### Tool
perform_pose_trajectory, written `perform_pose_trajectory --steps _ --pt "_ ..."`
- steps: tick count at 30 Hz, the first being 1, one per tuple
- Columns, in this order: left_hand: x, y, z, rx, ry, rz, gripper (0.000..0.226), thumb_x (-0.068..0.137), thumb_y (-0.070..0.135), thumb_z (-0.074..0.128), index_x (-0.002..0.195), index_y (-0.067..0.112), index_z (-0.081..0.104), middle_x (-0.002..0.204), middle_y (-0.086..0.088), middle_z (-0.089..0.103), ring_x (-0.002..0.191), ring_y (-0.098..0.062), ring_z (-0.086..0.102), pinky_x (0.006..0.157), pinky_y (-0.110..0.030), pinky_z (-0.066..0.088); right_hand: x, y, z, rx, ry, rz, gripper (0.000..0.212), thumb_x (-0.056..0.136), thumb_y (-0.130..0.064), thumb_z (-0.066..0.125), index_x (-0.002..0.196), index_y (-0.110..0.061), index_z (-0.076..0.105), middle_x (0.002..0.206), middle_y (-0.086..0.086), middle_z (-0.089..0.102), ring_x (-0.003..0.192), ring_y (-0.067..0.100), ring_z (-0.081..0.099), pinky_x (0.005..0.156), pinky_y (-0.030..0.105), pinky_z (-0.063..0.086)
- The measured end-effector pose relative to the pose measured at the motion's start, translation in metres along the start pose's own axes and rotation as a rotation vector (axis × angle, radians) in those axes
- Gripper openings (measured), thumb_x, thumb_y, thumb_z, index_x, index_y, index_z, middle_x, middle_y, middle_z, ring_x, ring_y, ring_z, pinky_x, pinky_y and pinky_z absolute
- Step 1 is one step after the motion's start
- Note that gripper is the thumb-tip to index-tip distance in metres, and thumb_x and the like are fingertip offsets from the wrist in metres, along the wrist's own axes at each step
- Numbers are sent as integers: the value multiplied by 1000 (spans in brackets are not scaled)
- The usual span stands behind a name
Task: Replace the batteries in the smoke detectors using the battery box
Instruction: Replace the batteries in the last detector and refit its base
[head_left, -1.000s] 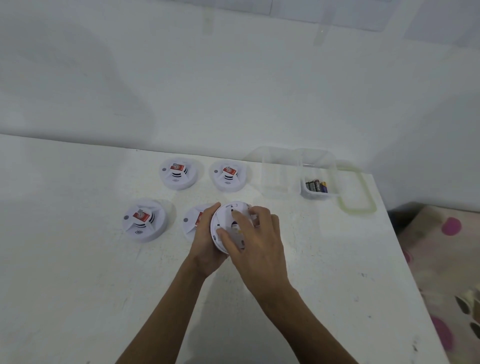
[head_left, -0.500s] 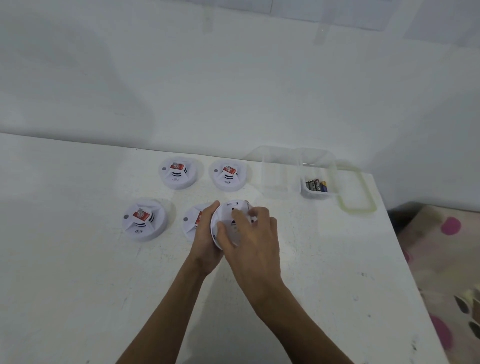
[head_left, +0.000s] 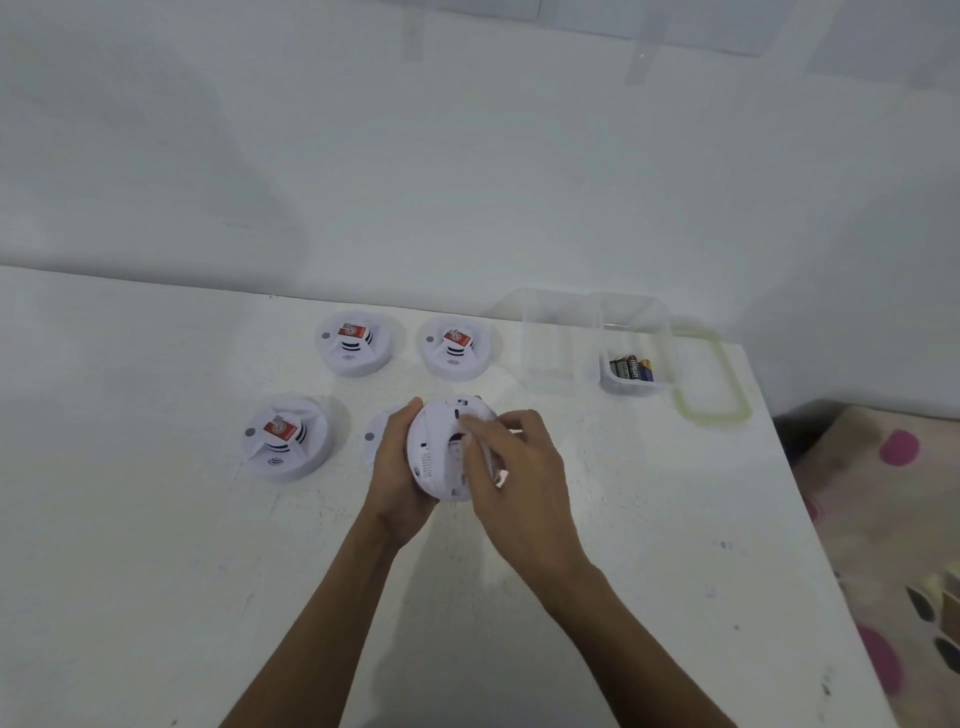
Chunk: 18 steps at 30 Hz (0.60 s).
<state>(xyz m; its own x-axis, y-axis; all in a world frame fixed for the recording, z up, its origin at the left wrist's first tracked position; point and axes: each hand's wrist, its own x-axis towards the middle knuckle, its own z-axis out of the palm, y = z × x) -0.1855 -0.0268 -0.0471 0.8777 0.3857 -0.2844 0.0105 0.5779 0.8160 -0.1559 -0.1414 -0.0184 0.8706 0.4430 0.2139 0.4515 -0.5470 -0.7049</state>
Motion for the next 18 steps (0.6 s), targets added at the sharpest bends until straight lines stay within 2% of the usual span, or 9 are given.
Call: perform_pose_trajectory --steps 3,5,6,8,10,12,14,16,18 --pt "5 -2 -6 -82 -33 -103 56 95 43 25 94 23 77 96 -8 73 87 -23 70 69 -32 58 2 13 -8 67 -54 5 41 91 -37 42 118 -17 65 110 6 59 93 16 63 76 22 58" --pt "3 -2 -5 -92 -56 -145 61 97 37 20 84 24 78 87 -6 74 78 -20 71 63 -30 58 2 15 -9 95 -66 13 42 89 -41 44 117 -17 65 111 4 60 94 15 63 76 23 57" --pt "2 -3 -6 -88 -56 -136 59 97 36 23 81 26 79 84 -4 74 77 -20 70 61 -29 58 2 14 -9 101 -73 33 46 88 -46 45 118 -18 65 113 2 61 95 14 62 78 25 57" --pt "0 -4 -7 -36 -107 -90 37 90 44 45 85 28 78 87 -3 75 81 -21 70 63 -30 58 -1 15 -8 114 -72 77 51 84 -55 53 122 -23 61 119 -5 60 100 11 61 85 27 56" --pt "-4 4 -3 41 -147 -50 27 81 43 59 92 25 76 91 -3 75 84 -22 71 63 -32 58 -3 16 -8 156 -113 126 55 81 -53 64 128 -26 55 126 -10 57 108 9 58 93 29 52" --pt "-3 9 0 159 -164 -53 33 87 42 54 107 20 68 100 -6 73 92 -25 71 68 -38 59 -5 14 -11 230 -171 186 57 81 -47 68 132 -26 50 128 -9 56 110 8 57 95 29 51" --pt "-3 14 4 285 -152 -54 47 85 50 58 118 17 61 111 -10 69 101 -30 67 77 -47 57 -5 12 -16 308 -191 238 56 82 -43 68 132 -25 49 125 -9 58 106 7 60 90 26 54" --pt "-4 19 3 353 -94 -25 58 77 59 63 116 16 62 111 -11 69 102 -30 67 79 -48 57 -4 13 -22 392 -185 247 44 86 -37 65 127 -24 53 118 -9 62 101 8 63 81 19 56" --pt "-4 21 -3 404 -114 -25 53 81 57 58 118 20 62 114 -9 68 105 -28 65 81 -48 57 -3 18 -27 571 -169 311 28 92 -28 58 120 -23 58 111 -3 67 97 13 67 75 22 58"
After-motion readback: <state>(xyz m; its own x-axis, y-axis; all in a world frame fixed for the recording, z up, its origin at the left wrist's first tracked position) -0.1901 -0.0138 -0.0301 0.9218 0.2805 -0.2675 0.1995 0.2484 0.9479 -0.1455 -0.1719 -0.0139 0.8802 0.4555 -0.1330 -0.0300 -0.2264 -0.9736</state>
